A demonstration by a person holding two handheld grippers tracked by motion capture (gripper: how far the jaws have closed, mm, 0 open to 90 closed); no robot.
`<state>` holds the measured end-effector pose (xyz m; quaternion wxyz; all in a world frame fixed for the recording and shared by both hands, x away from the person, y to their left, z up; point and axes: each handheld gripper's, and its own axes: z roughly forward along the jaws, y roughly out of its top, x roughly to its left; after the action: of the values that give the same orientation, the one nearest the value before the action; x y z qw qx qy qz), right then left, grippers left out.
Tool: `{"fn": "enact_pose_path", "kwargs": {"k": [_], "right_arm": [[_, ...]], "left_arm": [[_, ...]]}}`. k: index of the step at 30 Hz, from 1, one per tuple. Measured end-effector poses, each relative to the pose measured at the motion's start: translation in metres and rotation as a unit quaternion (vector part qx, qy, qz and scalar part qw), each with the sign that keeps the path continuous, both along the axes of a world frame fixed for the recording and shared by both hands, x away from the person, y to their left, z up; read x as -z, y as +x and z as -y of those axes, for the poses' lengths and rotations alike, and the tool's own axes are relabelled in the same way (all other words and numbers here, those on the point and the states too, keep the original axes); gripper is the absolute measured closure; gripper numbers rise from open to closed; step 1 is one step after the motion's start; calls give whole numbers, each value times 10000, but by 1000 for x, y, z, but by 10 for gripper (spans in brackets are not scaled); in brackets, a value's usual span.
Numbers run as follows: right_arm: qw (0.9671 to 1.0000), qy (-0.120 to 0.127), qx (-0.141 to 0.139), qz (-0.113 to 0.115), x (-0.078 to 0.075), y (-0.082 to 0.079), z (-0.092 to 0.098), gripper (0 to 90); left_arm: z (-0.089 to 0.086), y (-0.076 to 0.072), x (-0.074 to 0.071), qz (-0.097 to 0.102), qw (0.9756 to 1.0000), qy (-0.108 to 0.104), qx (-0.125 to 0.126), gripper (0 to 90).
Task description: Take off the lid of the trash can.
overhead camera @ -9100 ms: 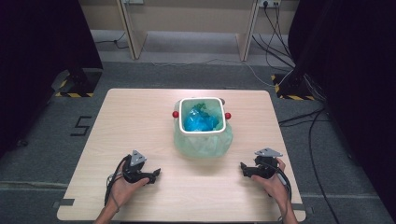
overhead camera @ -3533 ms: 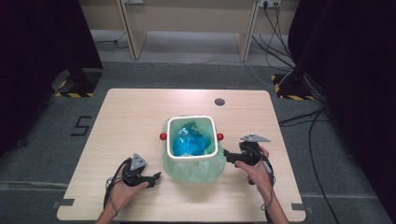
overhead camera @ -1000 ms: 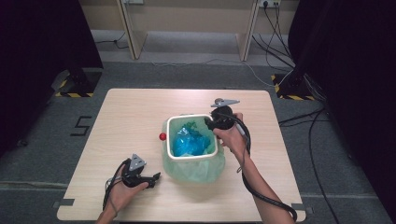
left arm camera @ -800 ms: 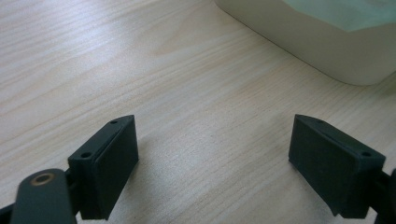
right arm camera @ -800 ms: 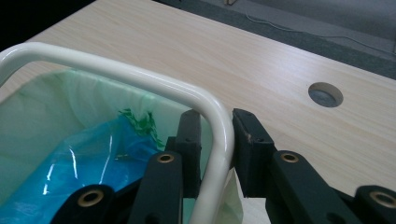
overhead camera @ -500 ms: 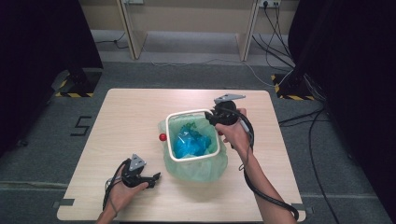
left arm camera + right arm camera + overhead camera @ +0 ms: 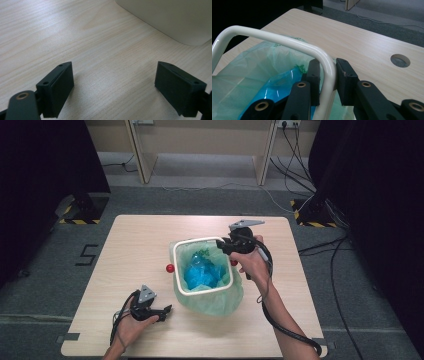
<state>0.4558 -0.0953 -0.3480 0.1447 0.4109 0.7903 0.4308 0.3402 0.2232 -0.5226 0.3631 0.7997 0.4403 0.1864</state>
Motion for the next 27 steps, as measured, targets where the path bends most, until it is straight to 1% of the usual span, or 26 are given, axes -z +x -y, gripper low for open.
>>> {"fn": "enact_pose_path", "kwargs": {"k": [5, 7, 9, 11, 14, 19, 20, 22, 24, 27], "right_arm": [[9997, 23, -135, -184, 4, 2, -3, 745], [9996, 21, -157, -225, 5, 2, -4, 745], [9992, 34, -257, -293, 5, 2, -6, 745], [9990, 61, -301, -331, 4, 2, -6, 745], [9987, 197, -318, -358, 1, 3, -4, 745], [9968, 429, -402, -547, 0, 5, 1, 745], [9963, 435, -445, -588, 1, 6, 1, 745], [9968, 349, -426, -581, 0, 6, 2, 745], [9966, 366, -431, -606, 0, 6, 6, 745], [9966, 312, -402, -645, 0, 8, 12, 745]], "left_arm": [[0, 0, 0, 0, 10000, 0, 1, 145], [0, 0, 0, 0, 10000, -4, -2, 145], [0, 0, 0, 0, 10000, -3, -1, 145], [0, 0, 0, -3, 10000, -2, -1, 145], [0, 0, 0, -8, 10000, -3, -5, 145], [0, 0, 0, -7, 10000, 1, -2, 144], [0, 0, 0, -7, 10000, 1, -3, 144], [0, 0, 0, -10, 10000, -1, -6, 144], [0, 0, 0, -7, 10000, 1, -4, 144], [0, 0, 0, -10, 10000, -4, -10, 144]]}}
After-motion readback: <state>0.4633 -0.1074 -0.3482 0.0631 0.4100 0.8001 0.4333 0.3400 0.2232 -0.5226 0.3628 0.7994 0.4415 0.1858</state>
